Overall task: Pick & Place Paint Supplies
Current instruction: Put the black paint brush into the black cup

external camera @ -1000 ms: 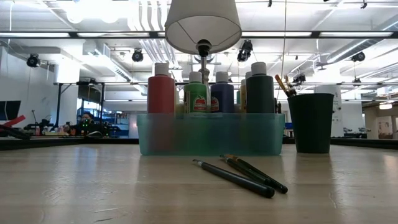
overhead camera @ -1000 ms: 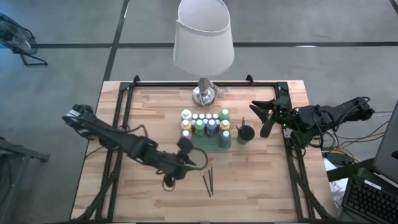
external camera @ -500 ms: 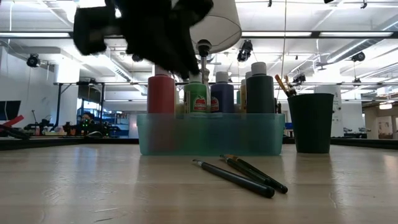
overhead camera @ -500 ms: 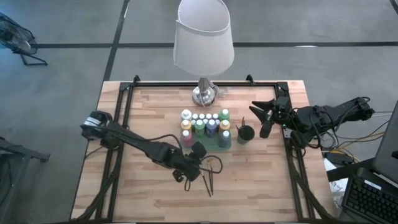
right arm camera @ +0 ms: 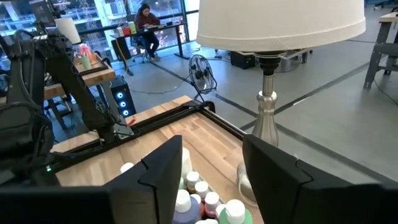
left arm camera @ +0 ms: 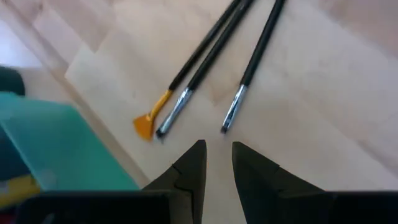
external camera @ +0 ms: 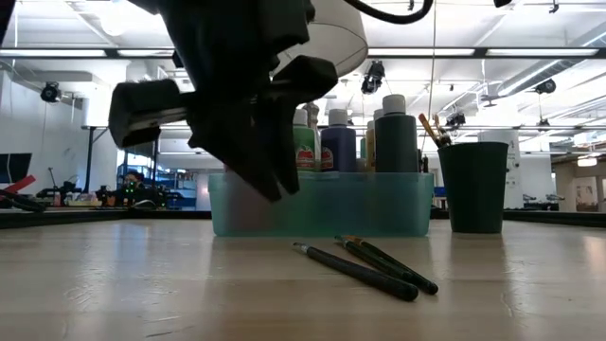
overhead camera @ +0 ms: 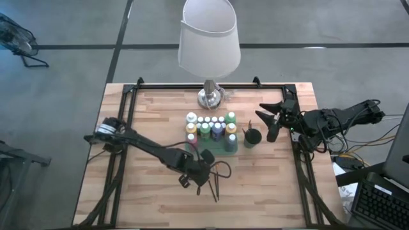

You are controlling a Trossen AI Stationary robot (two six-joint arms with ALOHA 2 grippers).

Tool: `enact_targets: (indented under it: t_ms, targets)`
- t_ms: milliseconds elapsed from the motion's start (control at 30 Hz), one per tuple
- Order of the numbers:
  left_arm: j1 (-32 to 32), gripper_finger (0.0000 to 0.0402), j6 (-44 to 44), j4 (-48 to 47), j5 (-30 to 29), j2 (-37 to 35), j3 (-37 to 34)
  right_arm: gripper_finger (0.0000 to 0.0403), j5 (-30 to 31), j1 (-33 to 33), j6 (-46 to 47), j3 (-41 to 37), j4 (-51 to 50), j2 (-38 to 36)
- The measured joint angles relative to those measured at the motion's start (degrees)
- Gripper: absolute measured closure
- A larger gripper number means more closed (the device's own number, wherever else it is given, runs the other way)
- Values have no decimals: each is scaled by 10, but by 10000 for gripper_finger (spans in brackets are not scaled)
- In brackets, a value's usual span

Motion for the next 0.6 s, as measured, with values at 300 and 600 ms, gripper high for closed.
enact_targets:
  t_ms: [300,600]
  targets:
    - [12,319,54,20,35,15,0,214,0,0,0,0,-4,0]
    - [15,319,59,24,41,52,0,204,0,0,0,0,-12,-1]
